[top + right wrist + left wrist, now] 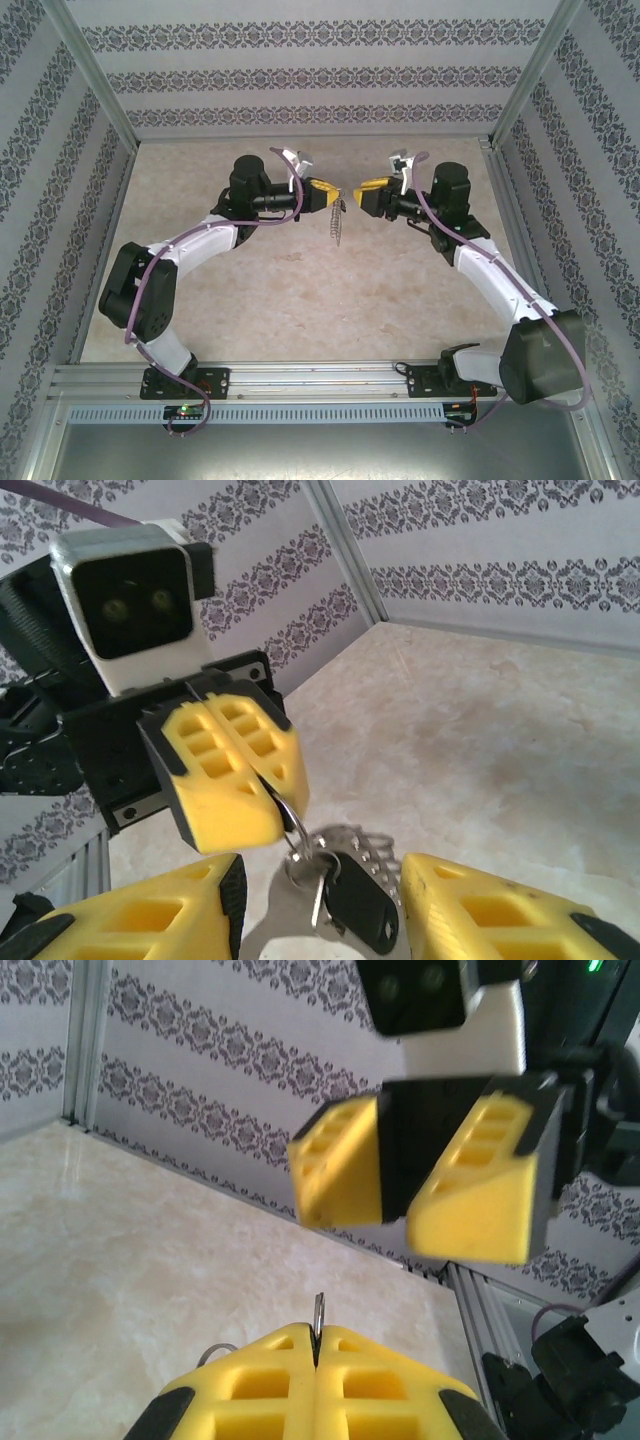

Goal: Put the keys on the keyring

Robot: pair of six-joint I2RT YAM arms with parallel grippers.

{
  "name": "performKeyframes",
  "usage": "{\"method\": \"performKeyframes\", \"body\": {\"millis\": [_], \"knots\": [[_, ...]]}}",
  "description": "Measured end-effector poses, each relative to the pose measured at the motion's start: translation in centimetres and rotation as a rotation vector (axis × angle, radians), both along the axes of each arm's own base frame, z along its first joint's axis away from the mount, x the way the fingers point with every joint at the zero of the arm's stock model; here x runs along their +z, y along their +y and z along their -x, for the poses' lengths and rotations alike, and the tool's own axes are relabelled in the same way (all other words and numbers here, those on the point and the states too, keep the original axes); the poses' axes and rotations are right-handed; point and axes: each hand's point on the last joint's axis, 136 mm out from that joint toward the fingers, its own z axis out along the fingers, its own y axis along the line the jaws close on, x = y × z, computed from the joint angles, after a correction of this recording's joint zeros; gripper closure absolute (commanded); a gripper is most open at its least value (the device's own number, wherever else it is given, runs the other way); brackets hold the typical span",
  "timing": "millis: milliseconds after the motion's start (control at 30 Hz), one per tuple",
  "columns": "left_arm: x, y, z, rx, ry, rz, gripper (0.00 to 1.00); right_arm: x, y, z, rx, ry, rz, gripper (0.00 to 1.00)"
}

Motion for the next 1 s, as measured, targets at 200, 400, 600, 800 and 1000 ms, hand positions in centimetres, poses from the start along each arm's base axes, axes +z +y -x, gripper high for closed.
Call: {"method": "performKeyframes", "body": {"millis": [200,400,600,800,1000], "knots": [[2.4,0.1,0.0,0.002,-0.041,0.076,1.0,0.7,0.5,-0.9,0.011,0.002,-0.082,0.55],[3.7,0.2,0.1,0.007,-0.053,0.124,1.0,1.0,1.5,-1.0,0.058,0.0,-0.127,0.56],[4.0,0.2,0.0,0.007,-0.04,0.142,1.0,1.2,2.3,-0.7,0.092,-0.004,-0.144,0.58],[3.9,0.2,0.0,0.005,-0.026,0.146,1.0,1.5,2.4,-0.7,0.099,-0.008,-0.155,0.59],[3.5,-0.1,-0.1,-0.002,-0.008,0.144,1.0,1.8,2.5,-0.8,0.106,-0.015,-0.159,0.62]]}}
